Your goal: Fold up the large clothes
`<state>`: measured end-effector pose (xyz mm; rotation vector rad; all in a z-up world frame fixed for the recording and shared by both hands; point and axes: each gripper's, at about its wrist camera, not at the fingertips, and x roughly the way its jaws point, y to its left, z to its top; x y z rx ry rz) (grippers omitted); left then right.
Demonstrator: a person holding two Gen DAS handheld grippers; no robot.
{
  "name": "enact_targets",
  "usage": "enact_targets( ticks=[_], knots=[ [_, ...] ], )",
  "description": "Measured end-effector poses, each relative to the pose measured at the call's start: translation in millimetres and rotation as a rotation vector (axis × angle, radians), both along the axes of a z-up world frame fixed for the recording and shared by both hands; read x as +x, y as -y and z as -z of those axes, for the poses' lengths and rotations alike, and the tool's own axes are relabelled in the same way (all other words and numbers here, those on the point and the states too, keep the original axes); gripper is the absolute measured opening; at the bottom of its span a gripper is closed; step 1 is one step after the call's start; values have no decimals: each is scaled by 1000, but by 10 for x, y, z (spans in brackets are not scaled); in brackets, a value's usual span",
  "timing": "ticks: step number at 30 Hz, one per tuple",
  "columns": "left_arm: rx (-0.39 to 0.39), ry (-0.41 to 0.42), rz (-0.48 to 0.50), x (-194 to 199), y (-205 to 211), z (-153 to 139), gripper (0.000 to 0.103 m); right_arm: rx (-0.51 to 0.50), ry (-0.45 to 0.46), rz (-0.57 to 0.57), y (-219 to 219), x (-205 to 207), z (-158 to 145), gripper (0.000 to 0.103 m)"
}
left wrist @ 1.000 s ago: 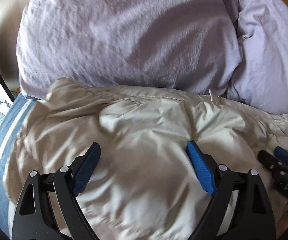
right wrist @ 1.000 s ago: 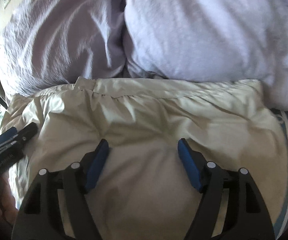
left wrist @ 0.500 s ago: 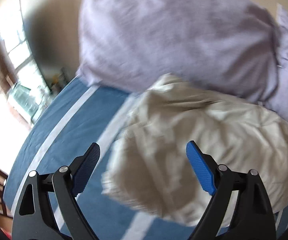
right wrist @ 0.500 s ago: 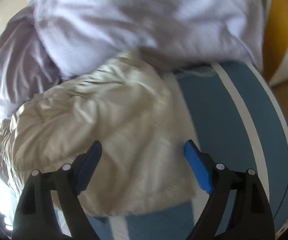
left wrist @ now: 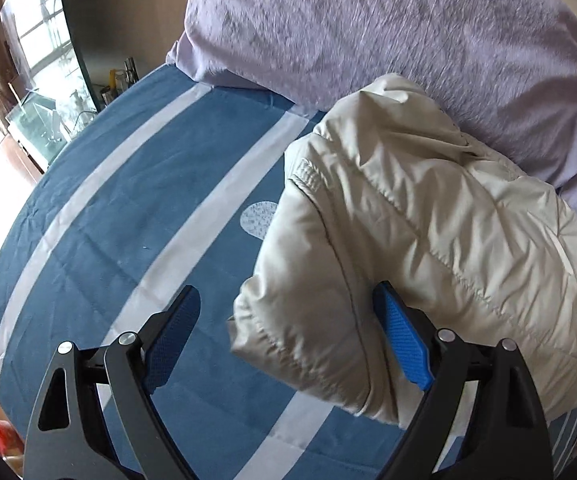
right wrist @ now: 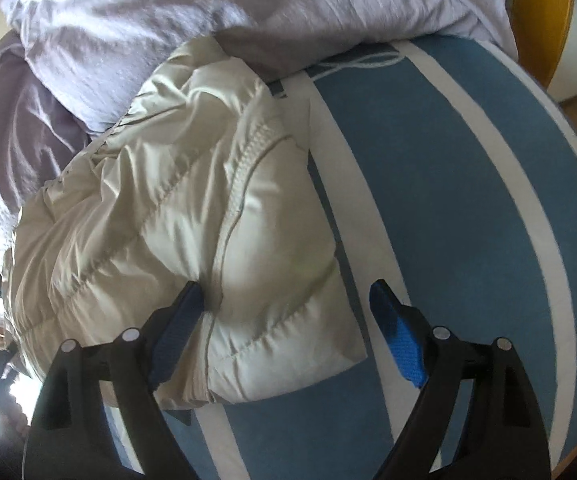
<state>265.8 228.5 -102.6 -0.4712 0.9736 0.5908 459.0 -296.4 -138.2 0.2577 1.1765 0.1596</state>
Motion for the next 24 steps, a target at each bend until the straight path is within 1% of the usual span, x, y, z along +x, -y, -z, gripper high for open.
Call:
enact_targets(
  ticks=[3, 5, 6, 7, 8, 9, 11, 12, 13, 14, 16, 19, 21, 24],
  knots=[
    [-11, 1, -8, 50, -10, 29, 90, 22, -9, 7, 25, 22, 38, 85],
    [-31, 9, -21, 61, -31, 61, 90, 61, -22, 17, 40, 22, 55, 84],
    [-54, 17, -35, 65, -54, 88, 90, 90, -30, 22, 55, 22, 75, 78],
    [-76, 26, -49, 64, -79, 115, 90, 117, -35, 26, 72, 22, 97, 74],
    [-100, 36, -63, 59, -102, 139, 90, 161, -44, 32, 103, 15, 127, 64],
    [-126, 48, -80, 48, -121, 163, 89, 194, -48, 39, 117, 7, 142, 60],
    [-166, 81, -87, 32, -124, 181, 78, 193, -36, 44, 114, -19, 132, 54],
    [-179, 99, -79, 32, -114, 174, 70, 183, -27, 36, 101, -33, 117, 50],
    [-174, 103, -73, 39, -97, 155, 63, 170, -18, 28, 90, -50, 99, 46],
    [-161, 105, -62, 45, -73, 128, 60, 157, -9, 21, 79, -67, 76, 44],
    [-147, 115, -56, 49, -45, 86, 45, 142, 4, 15, 63, -90, 33, 38],
    [-152, 143, -54, 17, -30, 20, 32, 93, 38, 3, -6, -152, -49, 28],
    [-143, 148, -46, 1, -3, -21, 28, 47, 61, -1, -105, -169, -122, 25],
    [-130, 162, -34, -38, 19, -86, 24, 13, 85, 7, -165, -233, -197, 23]
  ],
)
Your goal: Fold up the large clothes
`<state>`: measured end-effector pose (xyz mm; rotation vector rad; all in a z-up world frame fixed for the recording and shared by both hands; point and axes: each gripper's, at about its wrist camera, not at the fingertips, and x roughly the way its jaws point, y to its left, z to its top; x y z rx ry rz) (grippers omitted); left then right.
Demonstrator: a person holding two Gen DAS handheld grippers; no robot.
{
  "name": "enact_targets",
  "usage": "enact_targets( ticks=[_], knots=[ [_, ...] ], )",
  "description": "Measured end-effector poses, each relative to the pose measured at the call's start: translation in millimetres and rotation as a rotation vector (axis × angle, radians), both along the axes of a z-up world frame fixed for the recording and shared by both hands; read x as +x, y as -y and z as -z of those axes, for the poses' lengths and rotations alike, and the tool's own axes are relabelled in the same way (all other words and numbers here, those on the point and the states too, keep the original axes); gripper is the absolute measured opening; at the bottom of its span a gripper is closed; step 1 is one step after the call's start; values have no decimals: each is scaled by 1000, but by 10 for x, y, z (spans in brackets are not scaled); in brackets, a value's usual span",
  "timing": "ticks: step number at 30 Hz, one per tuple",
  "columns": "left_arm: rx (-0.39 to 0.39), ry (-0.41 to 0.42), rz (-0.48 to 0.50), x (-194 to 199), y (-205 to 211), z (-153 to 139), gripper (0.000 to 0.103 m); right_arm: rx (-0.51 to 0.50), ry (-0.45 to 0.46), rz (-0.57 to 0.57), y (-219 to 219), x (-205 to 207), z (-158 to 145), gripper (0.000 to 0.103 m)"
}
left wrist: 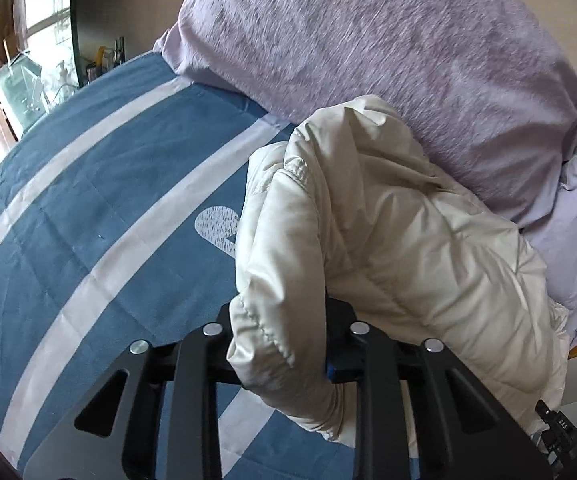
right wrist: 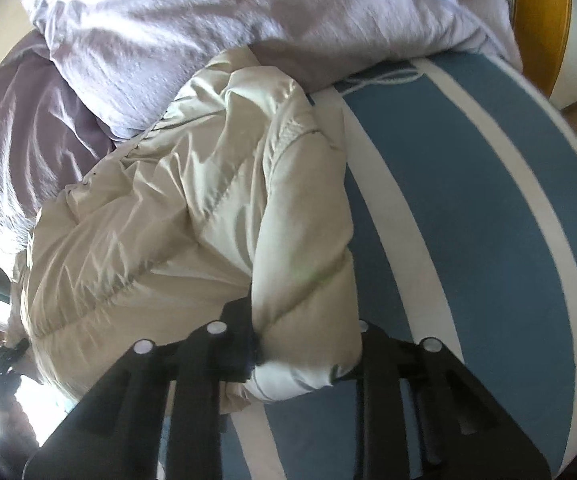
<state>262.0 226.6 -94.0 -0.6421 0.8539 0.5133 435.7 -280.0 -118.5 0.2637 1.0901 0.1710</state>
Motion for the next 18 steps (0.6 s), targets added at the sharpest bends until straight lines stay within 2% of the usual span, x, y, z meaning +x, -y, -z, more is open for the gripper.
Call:
enact_targets(
  ticks=[7, 18],
  knots=[
    [-1, 38, 7, -322, -79, -112, 22, 6, 27, -17, 24, -389, -127, 21],
    [-36, 49, 11, -1367, -230, -7, 22, 103, 3, -47, -7, -1374, -9, 22]
  ],
)
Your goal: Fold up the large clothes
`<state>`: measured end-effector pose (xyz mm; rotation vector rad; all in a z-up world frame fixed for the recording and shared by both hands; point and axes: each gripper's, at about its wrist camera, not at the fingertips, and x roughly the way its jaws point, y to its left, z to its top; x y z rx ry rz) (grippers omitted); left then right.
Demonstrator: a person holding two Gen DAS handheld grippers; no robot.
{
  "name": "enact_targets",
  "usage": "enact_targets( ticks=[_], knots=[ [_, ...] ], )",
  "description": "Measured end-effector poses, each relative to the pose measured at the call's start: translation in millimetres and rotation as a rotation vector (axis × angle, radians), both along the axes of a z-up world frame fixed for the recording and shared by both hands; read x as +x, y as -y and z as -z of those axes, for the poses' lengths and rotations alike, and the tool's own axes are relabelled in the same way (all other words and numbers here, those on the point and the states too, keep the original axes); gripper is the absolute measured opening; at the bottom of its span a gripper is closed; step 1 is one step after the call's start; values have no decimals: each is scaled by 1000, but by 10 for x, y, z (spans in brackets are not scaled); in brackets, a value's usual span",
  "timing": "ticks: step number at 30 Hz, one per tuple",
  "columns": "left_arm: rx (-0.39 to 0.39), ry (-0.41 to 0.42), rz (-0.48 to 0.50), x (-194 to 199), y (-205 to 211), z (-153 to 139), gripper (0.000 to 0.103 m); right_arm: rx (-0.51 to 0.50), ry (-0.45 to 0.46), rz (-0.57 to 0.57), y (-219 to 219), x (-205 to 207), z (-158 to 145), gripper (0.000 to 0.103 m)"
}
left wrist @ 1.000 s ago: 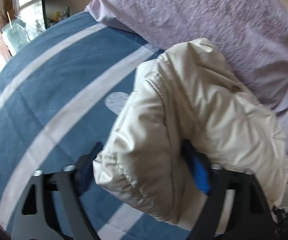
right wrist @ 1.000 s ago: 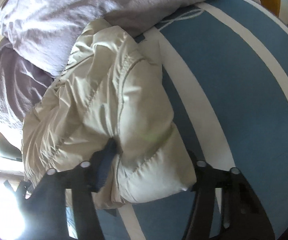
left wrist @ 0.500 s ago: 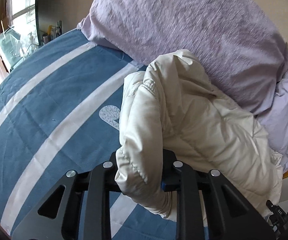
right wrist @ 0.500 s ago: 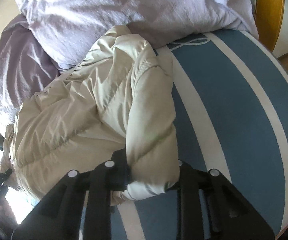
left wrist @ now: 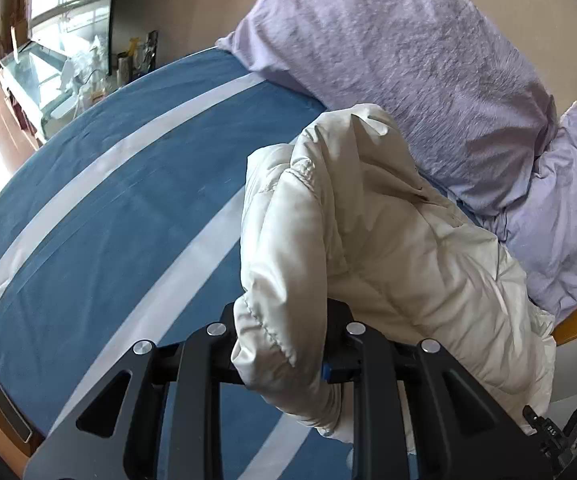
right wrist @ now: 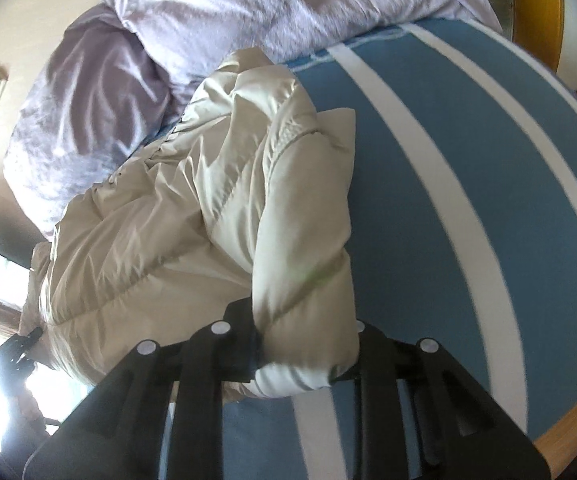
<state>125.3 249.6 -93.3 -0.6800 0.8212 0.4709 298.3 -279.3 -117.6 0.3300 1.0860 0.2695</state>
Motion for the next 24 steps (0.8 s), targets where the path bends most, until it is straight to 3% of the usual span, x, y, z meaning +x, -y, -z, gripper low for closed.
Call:
enact_targets(
  ticks=[4, 7, 10, 12, 18, 24],
  knots=[
    [-21, -1, 3, -195, -35, 96, 24, 3, -3, -4, 15, -221, 43, 23],
    [-36, 2, -20, -208, -40, 126, 29, -45, 11, 6, 3, -263, 9, 32],
    [-36, -11, -44, -213, -53, 135, 39, -109, 29, 35, 23, -305, -68, 54],
    [-42, -15, -65, -240, -73, 152, 48, -190, 83, 80, 62, -356, -174, 62],
    [-86, 5, -111, -239, -203, 124, 79, -265, 170, 57, -30, -306, -466, 65],
    [-109, -6, -124, -137, -170, 156, 82, -267, 220, -114, -627, -260, -544, 67]
  ],
)
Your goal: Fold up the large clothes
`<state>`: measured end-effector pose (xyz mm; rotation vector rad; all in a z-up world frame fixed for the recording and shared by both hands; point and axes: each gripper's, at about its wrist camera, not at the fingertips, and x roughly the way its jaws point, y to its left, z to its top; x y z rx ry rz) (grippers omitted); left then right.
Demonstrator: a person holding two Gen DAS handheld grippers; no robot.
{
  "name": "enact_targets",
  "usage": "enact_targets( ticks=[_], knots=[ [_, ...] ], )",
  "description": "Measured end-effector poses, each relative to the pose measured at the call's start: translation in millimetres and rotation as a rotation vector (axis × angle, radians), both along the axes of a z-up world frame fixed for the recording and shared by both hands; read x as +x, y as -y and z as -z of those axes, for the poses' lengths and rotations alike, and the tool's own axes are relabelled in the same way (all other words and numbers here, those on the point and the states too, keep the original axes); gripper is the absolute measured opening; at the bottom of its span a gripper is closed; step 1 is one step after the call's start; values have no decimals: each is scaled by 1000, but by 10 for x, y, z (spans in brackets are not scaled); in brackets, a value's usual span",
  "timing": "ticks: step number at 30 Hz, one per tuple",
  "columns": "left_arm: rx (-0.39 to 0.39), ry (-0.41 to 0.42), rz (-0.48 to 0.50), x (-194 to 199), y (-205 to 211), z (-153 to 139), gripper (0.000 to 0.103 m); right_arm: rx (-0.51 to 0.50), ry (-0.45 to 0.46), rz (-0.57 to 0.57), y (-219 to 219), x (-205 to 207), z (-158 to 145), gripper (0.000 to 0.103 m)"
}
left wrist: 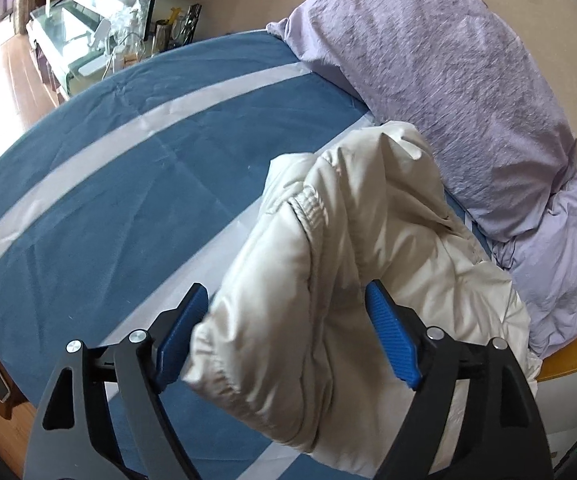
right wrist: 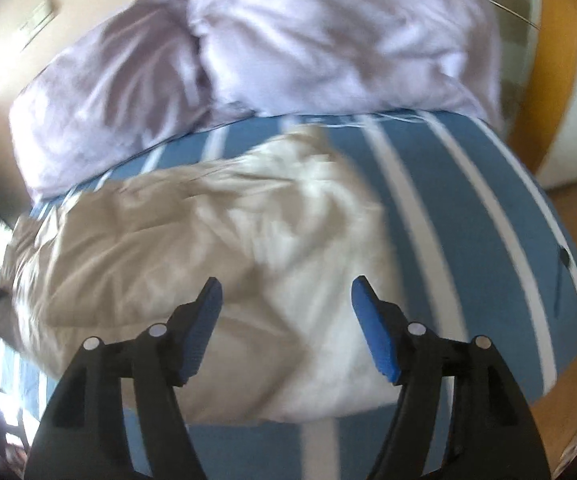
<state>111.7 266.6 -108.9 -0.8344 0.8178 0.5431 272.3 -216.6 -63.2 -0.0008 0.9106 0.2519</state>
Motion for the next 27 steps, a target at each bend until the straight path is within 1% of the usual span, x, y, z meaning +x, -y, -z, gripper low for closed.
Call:
enact_targets(
  ticks=[1, 4, 8, 9, 10, 11, 12, 13, 14, 16, 17, 18, 19, 23, 27],
  knots=[
    [-2, -3, -6, 0, 7, 16, 84, -10, 1, -21, -92, -25, 16, 67],
    [-8, -10, -31, 23, 30, 60, 84, -41, -8, -89, -395, -25, 98, 67],
    [-34, 2, -82, 29, 27, 107, 84, -91, -19, -132, -624, -37, 240, 67],
    [-44, 10, -99, 29, 24, 124, 84, -107, -31, -135, -653, -36, 301, 68],
    [-51, 19, -111, 23, 19, 136, 82, -120, -45, -134, -674, -26, 371, 72],
    [-58, 32, -122, 17, 19, 146, 80, -128, -50, -130, -689, -22, 430, 73],
    [-67, 49, -133, 10, 20, 154, 74, -132, -50, -128, -693, -32, 468, 74],
    [-74, 64, -138, 7, 20, 157, 67, -138, -47, -127, -697, -34, 498, 75],
    [-82, 80, -139, 6, 25, 157, 63, -149, -43, -126, -715, -37, 525, 75],
    [-99, 116, -131, 5, 37, 130, 43, -165, -37, -121, -738, -38, 559, 75],
    [-111, 140, -121, 5, 40, 97, 39, -174, -35, -121, -744, -42, 571, 75],
    [-117, 155, -114, 8, 56, 67, 32, -182, -32, -120, -762, -36, 591, 76],
    [-125, 178, -103, 12, 70, 15, 29, -192, -27, -119, -772, -40, 608, 76],
    [-143, 266, -64, 32, 172, -229, 25, -223, -16, -120, -818, -22, 646, 76],
    [-151, 377, 17, 106, 404, -607, 24, -239, -16, -123, -828, -16, 676, 76]
  ],
)
